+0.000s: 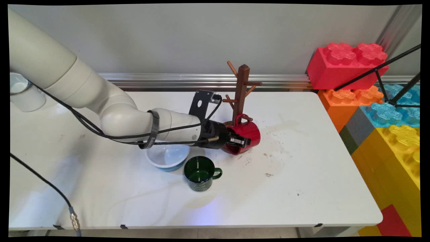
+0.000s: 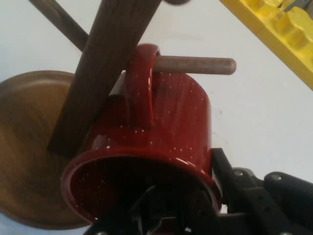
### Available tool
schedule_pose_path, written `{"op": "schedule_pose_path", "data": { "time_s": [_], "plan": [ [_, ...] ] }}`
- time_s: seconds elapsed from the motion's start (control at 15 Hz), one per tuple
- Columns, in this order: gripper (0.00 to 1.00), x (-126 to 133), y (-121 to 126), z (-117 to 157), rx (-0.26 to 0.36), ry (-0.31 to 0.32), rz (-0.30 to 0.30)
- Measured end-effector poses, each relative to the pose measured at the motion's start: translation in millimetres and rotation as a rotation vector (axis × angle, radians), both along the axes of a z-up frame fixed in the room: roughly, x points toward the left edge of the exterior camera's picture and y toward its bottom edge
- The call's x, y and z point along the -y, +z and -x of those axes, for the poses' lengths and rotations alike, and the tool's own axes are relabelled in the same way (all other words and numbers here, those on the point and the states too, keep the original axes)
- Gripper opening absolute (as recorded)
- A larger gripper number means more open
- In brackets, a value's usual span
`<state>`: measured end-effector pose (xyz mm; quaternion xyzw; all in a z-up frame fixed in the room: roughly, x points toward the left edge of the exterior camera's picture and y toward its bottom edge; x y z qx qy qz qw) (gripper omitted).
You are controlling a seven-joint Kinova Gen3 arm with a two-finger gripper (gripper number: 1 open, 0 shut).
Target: Place the picked object on the table
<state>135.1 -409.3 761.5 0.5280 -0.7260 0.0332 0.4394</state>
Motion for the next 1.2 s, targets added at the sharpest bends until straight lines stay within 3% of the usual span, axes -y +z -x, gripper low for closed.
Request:
{"op": "schedule_pose_path", "data": {
  "time_s": [1.2],
  "plan": [
    [0.0,-10,21,9,-0.083,-0.089,0.044]
  ]
}}
